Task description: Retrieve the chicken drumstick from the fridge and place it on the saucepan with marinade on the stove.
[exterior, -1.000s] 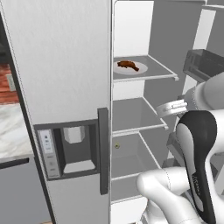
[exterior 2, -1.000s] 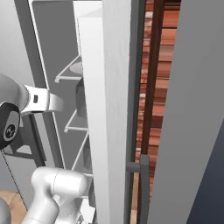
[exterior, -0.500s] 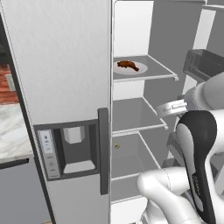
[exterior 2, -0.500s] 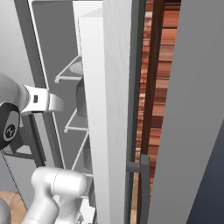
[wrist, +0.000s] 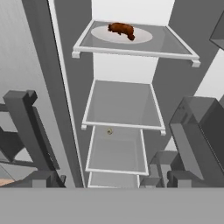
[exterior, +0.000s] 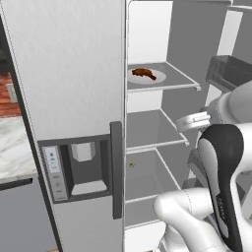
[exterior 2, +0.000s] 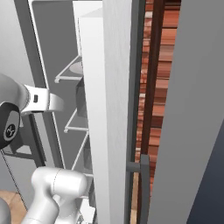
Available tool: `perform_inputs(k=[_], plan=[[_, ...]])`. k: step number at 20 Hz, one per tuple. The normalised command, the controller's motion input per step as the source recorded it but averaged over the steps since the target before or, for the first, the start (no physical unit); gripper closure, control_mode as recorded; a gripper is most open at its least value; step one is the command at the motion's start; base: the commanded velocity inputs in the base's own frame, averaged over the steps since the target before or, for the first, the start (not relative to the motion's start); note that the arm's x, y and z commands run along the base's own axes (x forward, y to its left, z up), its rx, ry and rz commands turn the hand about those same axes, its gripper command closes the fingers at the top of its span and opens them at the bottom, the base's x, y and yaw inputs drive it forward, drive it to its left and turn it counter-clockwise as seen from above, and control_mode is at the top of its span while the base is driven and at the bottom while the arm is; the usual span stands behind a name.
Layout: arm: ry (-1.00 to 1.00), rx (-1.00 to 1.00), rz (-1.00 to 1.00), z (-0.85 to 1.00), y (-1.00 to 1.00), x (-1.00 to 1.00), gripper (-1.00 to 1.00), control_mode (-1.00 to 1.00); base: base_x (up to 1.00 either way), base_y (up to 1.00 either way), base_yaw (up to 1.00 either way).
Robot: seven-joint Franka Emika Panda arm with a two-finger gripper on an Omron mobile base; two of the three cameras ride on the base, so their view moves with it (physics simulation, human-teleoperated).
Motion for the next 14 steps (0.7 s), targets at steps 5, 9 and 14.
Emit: perform_inputs(k=[5, 9, 14], plan=[[-0.04, 0.0, 0.0, 0.21, 0.0, 0.04, -1.0, -1.0, 0.0, 0.0, 0.0], [-0.05, 0.0, 0.0, 0.28, -0.01, 0.1, -1.0, -1.0, 0.0, 0.0, 0.0], [-0.06, 0.0, 0.0, 0.22, -0.01, 0.09, -1.0, -1.0, 0.0, 0.0, 0.0]])
